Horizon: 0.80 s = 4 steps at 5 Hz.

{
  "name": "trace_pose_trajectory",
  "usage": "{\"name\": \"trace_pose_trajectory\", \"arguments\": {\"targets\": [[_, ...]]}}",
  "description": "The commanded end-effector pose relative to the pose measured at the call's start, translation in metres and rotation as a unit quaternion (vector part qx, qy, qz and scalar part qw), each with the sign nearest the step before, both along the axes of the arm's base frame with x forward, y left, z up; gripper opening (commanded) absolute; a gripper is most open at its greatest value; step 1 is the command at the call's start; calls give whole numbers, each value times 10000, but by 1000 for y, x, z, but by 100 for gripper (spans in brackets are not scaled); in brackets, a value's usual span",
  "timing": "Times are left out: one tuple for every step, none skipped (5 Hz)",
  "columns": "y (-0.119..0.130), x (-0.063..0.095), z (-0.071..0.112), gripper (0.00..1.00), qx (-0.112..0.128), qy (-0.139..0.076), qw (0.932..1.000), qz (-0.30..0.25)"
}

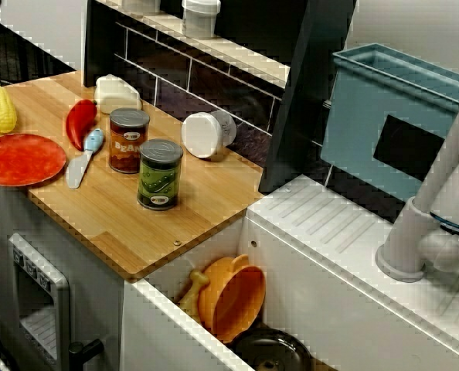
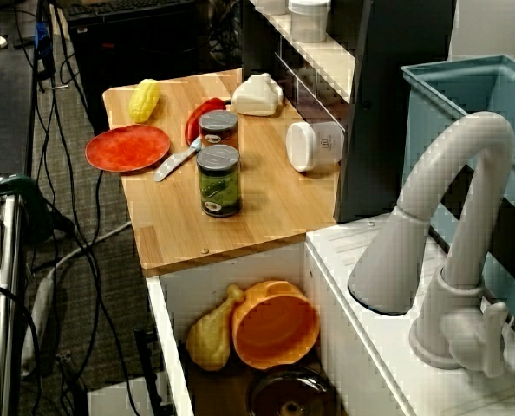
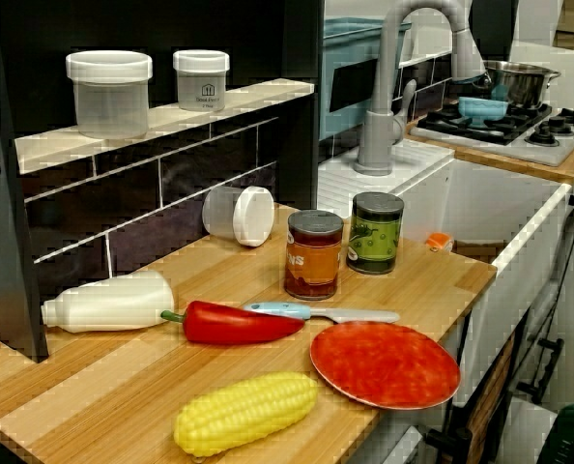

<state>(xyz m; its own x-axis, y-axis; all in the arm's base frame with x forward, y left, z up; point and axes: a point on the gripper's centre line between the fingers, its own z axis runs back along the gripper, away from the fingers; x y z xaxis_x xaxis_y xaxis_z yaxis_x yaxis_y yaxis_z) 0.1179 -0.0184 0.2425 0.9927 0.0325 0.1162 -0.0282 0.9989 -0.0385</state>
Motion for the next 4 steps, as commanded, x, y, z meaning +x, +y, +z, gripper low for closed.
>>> {"name": "trace_pose_trajectory", "arguments": {"targets": [[-17,13,28,100,-256,-507,9983,-148],[-29,27,42,100,-301,-747,9966,-194],[-21,39,26,100,-91,-622,9980,-35],[-19,41,31,100,-156,-659,9977,27]]}}
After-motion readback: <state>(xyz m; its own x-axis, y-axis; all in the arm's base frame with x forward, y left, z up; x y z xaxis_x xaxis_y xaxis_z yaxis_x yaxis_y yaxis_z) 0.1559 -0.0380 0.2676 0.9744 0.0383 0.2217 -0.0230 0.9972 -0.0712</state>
